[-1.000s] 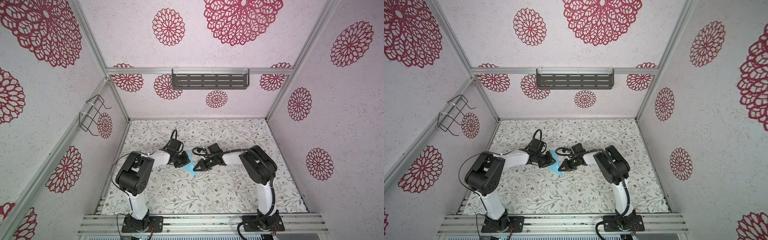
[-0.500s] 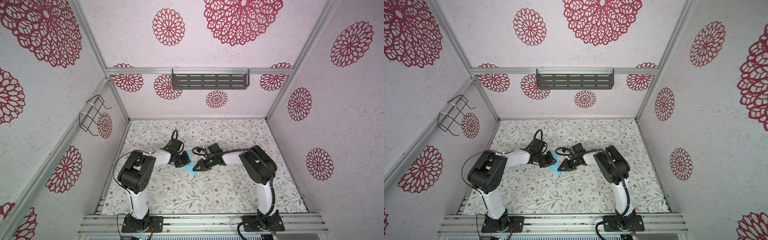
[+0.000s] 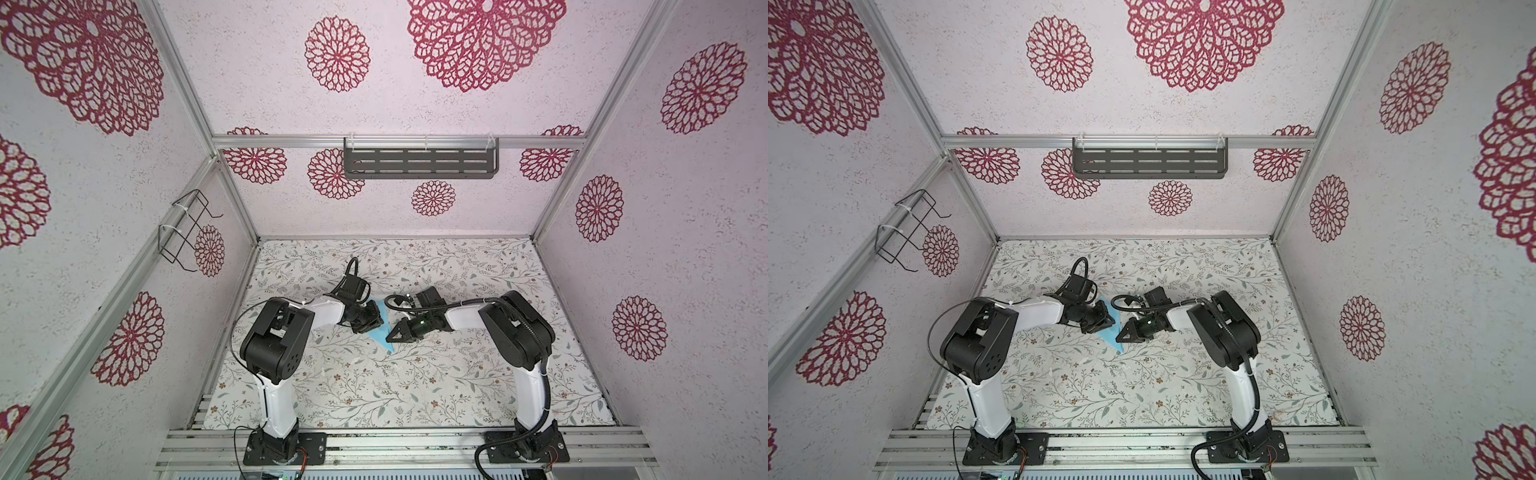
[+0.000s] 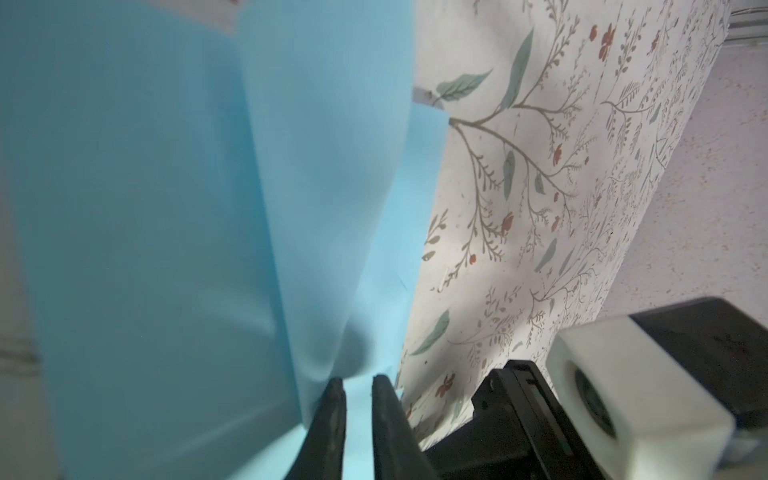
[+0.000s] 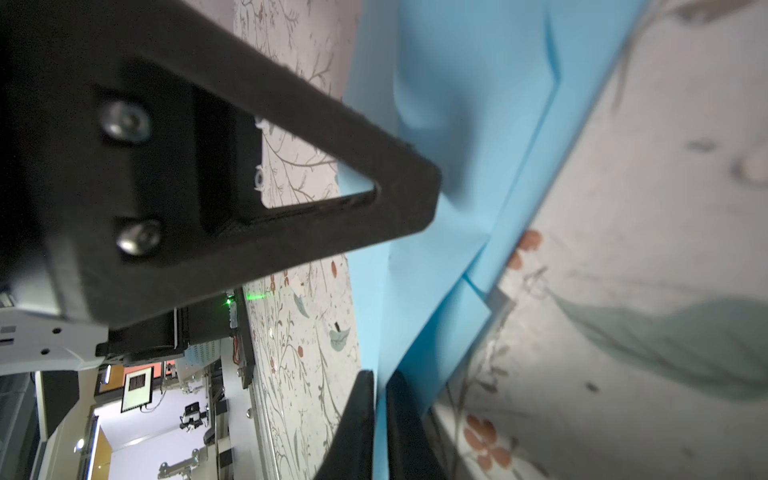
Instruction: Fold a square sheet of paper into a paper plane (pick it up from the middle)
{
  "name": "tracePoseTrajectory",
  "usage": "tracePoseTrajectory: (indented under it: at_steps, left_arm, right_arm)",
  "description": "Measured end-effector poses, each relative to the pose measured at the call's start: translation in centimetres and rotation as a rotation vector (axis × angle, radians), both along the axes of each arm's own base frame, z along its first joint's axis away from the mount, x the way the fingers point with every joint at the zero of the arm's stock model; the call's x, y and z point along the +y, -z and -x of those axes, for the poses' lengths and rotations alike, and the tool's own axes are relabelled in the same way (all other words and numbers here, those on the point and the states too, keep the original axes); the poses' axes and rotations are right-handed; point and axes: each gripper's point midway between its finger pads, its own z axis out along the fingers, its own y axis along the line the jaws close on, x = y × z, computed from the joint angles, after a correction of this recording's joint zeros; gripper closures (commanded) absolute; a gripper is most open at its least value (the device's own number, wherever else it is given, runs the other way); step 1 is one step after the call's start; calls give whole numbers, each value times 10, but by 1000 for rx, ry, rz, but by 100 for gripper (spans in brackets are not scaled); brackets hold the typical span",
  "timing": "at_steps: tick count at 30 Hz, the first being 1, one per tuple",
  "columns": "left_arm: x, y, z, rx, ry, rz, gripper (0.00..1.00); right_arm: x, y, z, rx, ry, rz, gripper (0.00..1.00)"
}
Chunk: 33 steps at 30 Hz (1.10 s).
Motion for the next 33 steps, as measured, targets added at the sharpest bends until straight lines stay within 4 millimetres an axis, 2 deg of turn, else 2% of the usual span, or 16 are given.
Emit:
tracePoseTrajectory:
  at_steps: [4,9,14,18,23,28,33]
  left_arm:
    - [0,1,0,20,-8,-4,83]
    - [-1,1,-2,42,-22,-7,84]
    - [0,2,-3,57,-35,-17,84]
    - [0,2,-3,71,-42,-25,84]
    - [0,3,-2,79,-45,-27,84]
    - [0,3,-2,83,-46,-28,84]
    - [0,3,-2,86,-45,-29,84]
  right_arm:
    - [-16,-4,3,-4,57,40,79]
    - [-24,-20,-1,-56,100,54,84]
    - [-14,-31,-4,-97,92,41,88]
    - [5,-37,-1,-118,61,25,91]
    - [17,-26,0,-109,43,30,91]
    - [12,-7,-2,-84,60,75,92]
    - [9,-3,-3,-76,67,87,92]
